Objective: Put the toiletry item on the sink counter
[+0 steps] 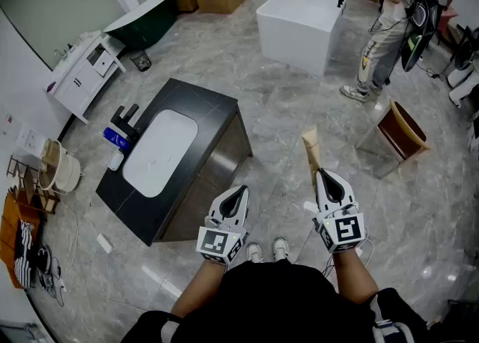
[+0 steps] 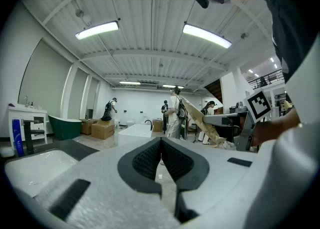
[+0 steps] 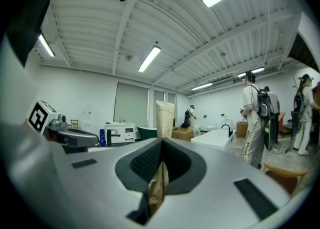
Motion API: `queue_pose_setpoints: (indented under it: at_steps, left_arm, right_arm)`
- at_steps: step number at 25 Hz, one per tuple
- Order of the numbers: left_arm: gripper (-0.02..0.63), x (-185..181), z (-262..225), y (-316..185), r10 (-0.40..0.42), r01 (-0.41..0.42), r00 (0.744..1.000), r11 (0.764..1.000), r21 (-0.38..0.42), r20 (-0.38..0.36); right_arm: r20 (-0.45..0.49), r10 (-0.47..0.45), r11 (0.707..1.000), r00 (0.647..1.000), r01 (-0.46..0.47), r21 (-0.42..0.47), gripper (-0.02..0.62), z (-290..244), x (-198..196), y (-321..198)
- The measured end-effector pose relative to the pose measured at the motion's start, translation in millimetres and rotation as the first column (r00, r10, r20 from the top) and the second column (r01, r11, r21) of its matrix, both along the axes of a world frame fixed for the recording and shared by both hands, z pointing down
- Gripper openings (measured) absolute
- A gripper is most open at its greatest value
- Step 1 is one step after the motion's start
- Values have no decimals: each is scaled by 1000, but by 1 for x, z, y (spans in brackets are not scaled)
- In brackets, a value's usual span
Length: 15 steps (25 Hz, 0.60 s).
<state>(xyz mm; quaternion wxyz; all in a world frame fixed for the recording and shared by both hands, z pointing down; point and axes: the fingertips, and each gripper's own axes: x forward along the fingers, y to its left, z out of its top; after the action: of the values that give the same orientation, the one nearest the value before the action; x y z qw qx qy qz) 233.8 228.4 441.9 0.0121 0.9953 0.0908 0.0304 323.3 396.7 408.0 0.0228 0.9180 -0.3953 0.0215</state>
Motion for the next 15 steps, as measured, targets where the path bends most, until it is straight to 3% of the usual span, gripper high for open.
queue_pose_setpoints:
  at_steps: [8,15]
  left_arm:
    - [8,0,3,-4,-21,21,1000,1000,-9,-2]
    - [8,-1,-10,-22,-105,106,994,994,7,-42]
  right_arm:
    - [-47,-25,1000,999,25,-10,6,-13,6,-5]
    - [-116,-67,998,991,66,-15,6,-22,6,-22]
